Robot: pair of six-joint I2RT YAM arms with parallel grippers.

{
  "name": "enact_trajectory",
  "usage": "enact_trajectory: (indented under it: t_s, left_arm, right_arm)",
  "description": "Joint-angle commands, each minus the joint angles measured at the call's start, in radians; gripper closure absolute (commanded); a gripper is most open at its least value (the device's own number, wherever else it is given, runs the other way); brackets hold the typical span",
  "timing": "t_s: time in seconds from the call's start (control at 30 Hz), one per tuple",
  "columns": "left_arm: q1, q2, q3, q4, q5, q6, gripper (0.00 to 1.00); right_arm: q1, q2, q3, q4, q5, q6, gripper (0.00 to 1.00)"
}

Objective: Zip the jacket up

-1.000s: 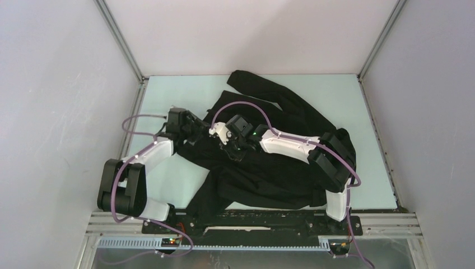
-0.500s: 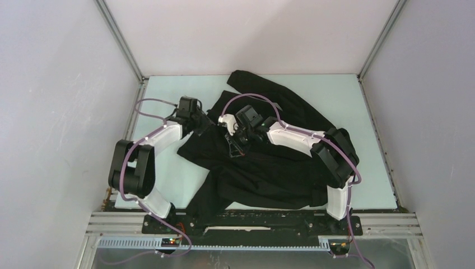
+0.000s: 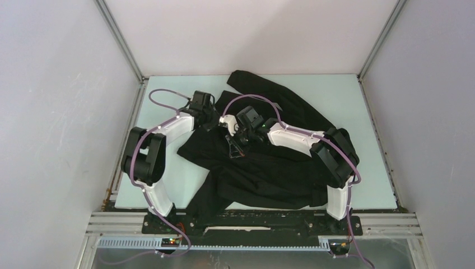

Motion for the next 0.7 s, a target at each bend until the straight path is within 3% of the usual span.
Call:
enact_trajectory:
  t_s: [0.0, 0.2, 0.3, 0.33, 0.47, 0.67]
  left_arm:
    - [-0.002, 0.036, 0.073, -0.039, -0.036, 0.027, 0.58]
    - [-0.001, 0.055, 0.082, -0.042, -0.033, 0.042, 0.63]
    - [0.010, 0.046, 0.067, -0.015, -0.026, 0.058, 0.93]
    - [0.019, 0.023, 0.038, 0.021, -0.019, 0.060, 0.99]
    - [0.066, -0.108, -0.194, 0.347, 0.116, 0.056, 1.00]
    - [0.084, -0.233, -0.452, 0.633, 0.224, 0.020, 1.00]
  right_arm:
    - [-0.004, -0.026, -0.010, 0.066, -0.021, 0.022, 1.00]
    - [-0.004, -0.033, -0.020, 0.085, -0.012, 0.032, 1.00]
    - [-0.002, -0.042, -0.030, 0.111, -0.003, 0.045, 1.00]
    - [-0.003, -0.047, -0.035, 0.125, 0.008, 0.062, 0.98]
    - [-0.006, -0.067, -0.039, 0.191, 0.084, 0.151, 0.84]
    - [-0.070, -0.126, -0.053, 0.302, 0.182, 0.379, 0.61]
